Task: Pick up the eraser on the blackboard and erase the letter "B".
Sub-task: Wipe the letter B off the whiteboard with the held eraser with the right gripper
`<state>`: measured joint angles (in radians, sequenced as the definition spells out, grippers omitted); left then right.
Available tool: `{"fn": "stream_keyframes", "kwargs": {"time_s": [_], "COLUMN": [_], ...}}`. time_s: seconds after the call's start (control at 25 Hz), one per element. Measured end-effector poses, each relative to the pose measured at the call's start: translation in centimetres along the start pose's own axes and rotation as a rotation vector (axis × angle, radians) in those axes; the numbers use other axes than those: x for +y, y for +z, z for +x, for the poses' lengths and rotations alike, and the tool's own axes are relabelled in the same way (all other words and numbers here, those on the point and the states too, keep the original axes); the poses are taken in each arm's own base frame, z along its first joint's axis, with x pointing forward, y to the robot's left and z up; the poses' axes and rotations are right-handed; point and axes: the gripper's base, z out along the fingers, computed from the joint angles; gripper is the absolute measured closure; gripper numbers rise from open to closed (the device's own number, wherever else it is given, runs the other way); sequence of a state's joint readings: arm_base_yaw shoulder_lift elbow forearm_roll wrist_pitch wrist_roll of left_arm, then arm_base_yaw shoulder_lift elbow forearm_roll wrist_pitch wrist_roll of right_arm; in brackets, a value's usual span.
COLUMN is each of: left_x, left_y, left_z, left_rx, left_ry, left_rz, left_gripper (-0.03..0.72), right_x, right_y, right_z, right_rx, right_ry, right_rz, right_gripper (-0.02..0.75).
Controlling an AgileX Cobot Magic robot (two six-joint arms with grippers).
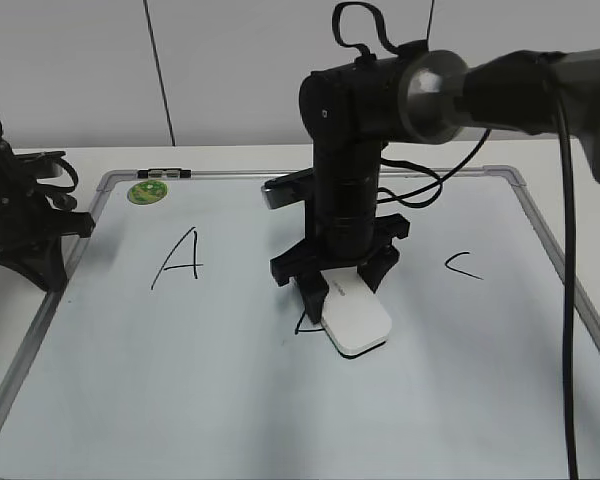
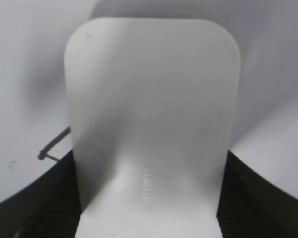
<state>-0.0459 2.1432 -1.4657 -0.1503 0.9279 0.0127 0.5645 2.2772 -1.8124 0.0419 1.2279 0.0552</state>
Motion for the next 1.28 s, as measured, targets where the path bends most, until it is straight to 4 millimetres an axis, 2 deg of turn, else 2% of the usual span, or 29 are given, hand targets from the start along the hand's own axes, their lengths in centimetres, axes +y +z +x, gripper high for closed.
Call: {"fn": "stream_keyframes", "kwargs": {"time_s": [0.32,0.44,0.64,0.88,1.28], "left_x": [-0.4,-0.4,-0.6,-0.8,-0.8], "left_y": [0.1,0.1,0.1,0.1,0.1], "left_z": [0.1,0.1,0.0,0.0,0.0], "left_rx": [0.002,0.002,-0.006,-0.008,-0.009], "left_ry": [0.022,0.024,0.027,0.028,0.039], "left_rz": [-0.013,-0.013,-0.012,-0.007,-0.018], "left_gripper": [0.643,0.643,0.643,0.643,0.643], "right_x": [4.8,5.5,4.9,2.9,1.3], "right_y": [0.1,0.1,0.1,0.0,-0.1], "right_z": [0.0,0.1,0.0,-0.4,-0.6], "right_rx": [-0.011,-0.011,-0.021,-0.023,-0.024], "right_ry": [-0.088,-0.091,-0.049,0.011,0.047], "right_rz": [-0.028,-0.033,0.02,0.018,0.019], "right_gripper": [0.214,0.214,0.214,0.214,0.214]}}
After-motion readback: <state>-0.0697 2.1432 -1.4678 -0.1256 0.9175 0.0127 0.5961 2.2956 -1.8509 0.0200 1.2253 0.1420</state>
